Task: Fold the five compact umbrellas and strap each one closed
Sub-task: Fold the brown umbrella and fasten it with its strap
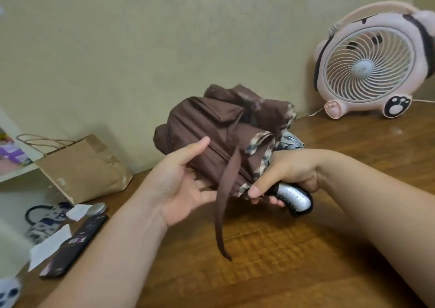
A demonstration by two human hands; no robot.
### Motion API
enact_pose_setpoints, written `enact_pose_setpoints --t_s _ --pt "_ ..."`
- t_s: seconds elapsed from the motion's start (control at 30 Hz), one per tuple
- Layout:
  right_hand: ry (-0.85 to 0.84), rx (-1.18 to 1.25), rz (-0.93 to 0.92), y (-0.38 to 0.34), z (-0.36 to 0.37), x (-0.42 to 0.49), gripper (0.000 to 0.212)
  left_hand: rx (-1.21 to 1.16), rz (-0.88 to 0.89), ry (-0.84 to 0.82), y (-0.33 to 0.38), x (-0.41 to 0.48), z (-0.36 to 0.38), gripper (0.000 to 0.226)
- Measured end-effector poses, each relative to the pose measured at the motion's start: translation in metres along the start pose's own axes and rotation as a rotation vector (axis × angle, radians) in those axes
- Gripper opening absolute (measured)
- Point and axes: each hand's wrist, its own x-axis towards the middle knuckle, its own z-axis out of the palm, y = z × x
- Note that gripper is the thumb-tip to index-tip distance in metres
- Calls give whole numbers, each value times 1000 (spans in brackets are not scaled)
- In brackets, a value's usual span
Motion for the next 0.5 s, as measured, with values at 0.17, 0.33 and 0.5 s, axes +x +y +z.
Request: enact_pose_setpoints --t_s 0.17,0.33,0.5 --pt "-47 97 -2 4 -5 0 36 202 14 184 -10 5 -8 80" --pt "-43 134 -22 5 -6 0 25 264 84 242 -29 14 -18 79" --pt "235 -123 -135 0 4 3 24 730 351 645 -39 22 -41 63"
